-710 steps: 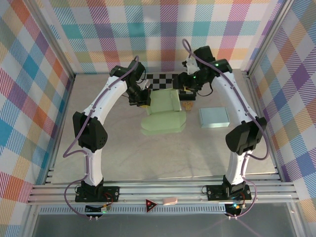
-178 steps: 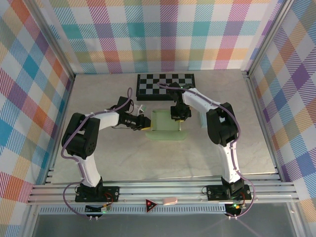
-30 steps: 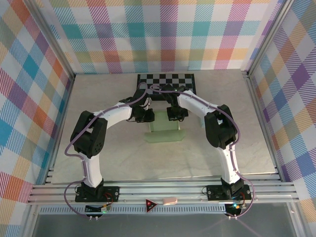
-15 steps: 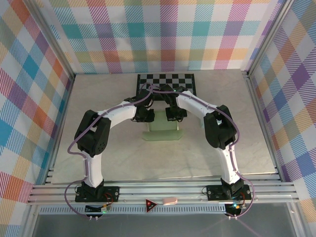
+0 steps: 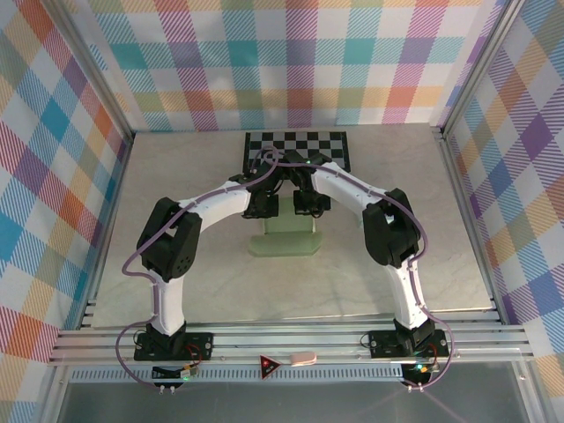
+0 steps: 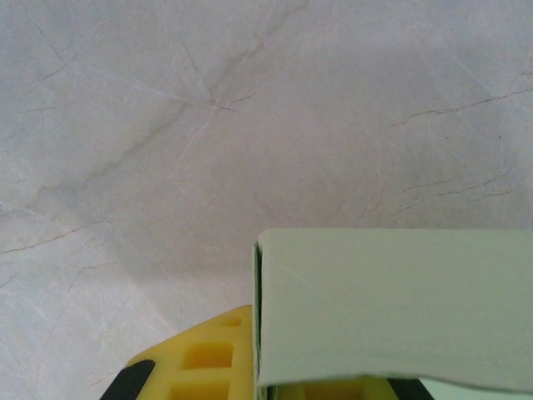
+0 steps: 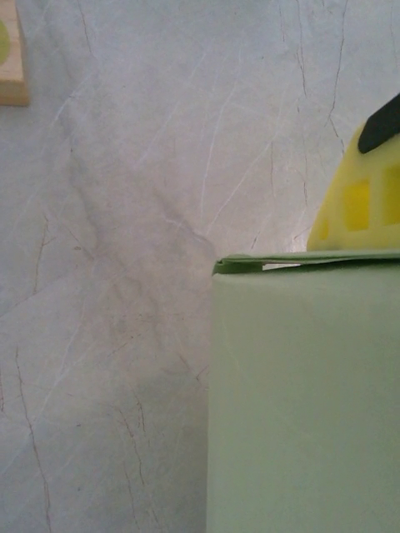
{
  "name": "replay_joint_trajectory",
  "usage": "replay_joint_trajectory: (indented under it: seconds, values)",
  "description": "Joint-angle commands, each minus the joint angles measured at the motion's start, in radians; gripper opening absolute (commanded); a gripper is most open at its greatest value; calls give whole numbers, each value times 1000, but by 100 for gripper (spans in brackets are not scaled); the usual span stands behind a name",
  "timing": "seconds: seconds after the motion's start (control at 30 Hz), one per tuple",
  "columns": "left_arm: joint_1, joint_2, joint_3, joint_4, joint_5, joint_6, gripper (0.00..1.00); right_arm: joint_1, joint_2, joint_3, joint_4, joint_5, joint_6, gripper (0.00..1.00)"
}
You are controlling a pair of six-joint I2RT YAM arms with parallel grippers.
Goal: Fold the paper box
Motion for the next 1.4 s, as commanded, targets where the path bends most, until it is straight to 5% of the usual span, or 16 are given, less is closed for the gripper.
replay_joint_trajectory:
  seconds: [0.0, 0.1, 0.17, 0.23, 0.4, 0.7, 1.37]
  values:
    - [-7, 39, -3, -63, -131, -29, 0, 35, -34, 8, -72, 70, 64, 0]
    - [-7, 25, -11, -47, -107, -30, 0, 35, -41, -2, -60, 62, 60, 0]
    - [-7, -1, -16, -39, -90, -31, 26, 34, -38, 0, -62, 63, 59, 0]
    - [-6, -36, -27, -20, -57, -27, 40, 35, -37, -1, -66, 66, 60, 0]
    - [29, -151, -95, 68, 125, -34, 51, 34, -33, 2, -68, 66, 59, 0]
    - [63, -196, -206, 77, 255, -13, 53, 28, -26, 11, -69, 60, 52, 0]
    - [29, -112, -237, 60, 173, 31, 33, 26, -28, 6, -62, 49, 45, 0]
